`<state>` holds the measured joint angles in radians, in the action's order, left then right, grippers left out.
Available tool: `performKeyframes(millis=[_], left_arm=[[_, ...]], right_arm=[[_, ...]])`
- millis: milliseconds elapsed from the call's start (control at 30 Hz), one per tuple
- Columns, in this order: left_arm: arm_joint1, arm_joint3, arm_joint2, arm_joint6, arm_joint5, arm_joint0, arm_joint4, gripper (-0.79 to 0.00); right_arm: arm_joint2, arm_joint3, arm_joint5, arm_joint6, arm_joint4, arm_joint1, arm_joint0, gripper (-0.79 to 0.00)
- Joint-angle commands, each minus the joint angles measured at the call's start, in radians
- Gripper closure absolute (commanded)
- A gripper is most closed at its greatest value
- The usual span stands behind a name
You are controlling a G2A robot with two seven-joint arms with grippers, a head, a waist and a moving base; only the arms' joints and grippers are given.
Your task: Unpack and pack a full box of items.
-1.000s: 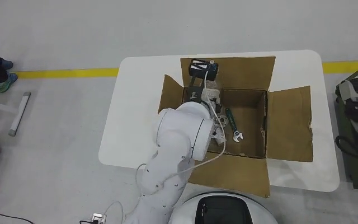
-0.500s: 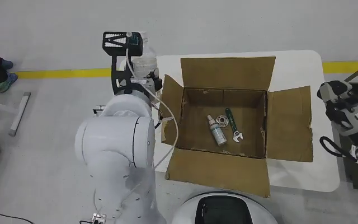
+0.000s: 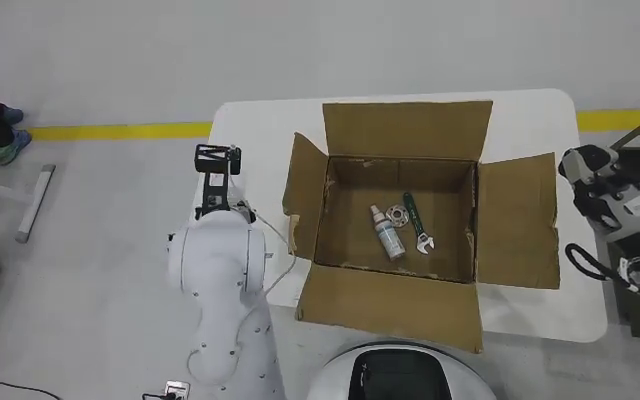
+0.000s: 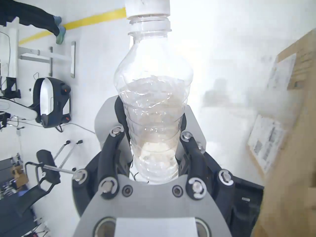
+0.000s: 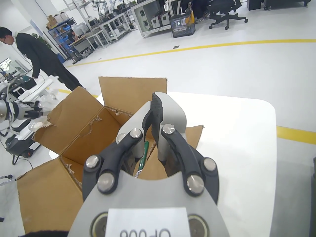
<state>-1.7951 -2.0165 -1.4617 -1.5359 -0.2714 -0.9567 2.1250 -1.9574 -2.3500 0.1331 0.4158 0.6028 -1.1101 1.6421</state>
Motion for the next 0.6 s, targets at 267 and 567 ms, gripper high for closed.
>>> performKeyframes(millis=[267, 567], left_arm=[[-0.025, 0.143, -0.028, 0.0, -0.013, -0.092, 0.075, 0.0], [-0.034, 0.264, -0.031, 0.0, 0.01, -0.09, 0.06, 0.0]], right_arm=[[0.007, 0.0, -0.001, 0.024, 0.003, 0.001, -0.004, 0.0], [0.006, 0.0, -0.002, 0.035, 0.006, 0.002, -0.006, 0.0]])
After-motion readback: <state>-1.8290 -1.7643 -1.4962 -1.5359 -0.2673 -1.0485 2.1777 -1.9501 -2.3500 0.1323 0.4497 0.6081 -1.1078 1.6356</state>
